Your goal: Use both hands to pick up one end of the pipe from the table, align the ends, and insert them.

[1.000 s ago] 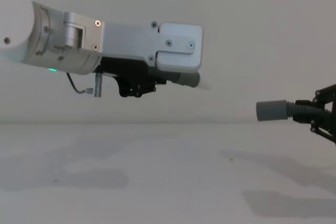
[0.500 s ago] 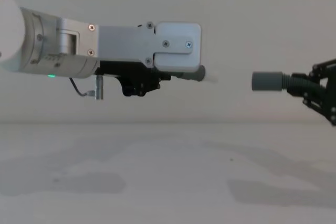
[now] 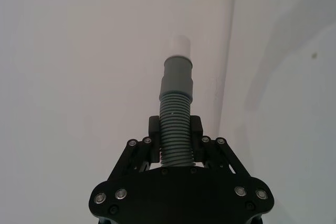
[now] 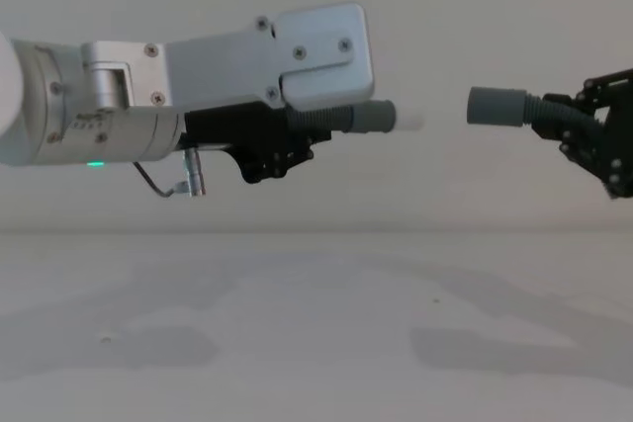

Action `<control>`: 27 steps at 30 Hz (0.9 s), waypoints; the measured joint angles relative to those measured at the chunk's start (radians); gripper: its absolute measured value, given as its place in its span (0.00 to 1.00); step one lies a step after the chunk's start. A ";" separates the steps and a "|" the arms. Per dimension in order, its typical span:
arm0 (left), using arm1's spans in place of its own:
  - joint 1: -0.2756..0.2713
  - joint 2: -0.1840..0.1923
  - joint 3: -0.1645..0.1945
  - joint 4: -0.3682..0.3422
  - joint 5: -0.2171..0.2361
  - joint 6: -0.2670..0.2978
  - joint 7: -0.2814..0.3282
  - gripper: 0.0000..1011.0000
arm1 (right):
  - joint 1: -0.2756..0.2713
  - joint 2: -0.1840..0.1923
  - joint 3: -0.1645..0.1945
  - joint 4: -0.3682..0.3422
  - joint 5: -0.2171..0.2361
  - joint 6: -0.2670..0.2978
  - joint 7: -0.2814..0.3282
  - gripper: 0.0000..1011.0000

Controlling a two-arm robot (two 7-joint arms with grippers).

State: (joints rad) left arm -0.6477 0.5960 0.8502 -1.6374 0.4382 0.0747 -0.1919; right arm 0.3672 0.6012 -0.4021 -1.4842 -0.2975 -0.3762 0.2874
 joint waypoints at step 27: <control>0.067 0.003 -0.046 -0.012 -0.051 -0.080 0.039 0.32 | 0.031 0.031 0.014 0.001 -0.092 -0.039 0.010 0.18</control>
State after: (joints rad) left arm -0.5808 0.5988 0.8038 -1.6497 0.3871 -0.0054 -0.1528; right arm 0.3978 0.6318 -0.3877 -1.4834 -0.3892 -0.4151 0.2971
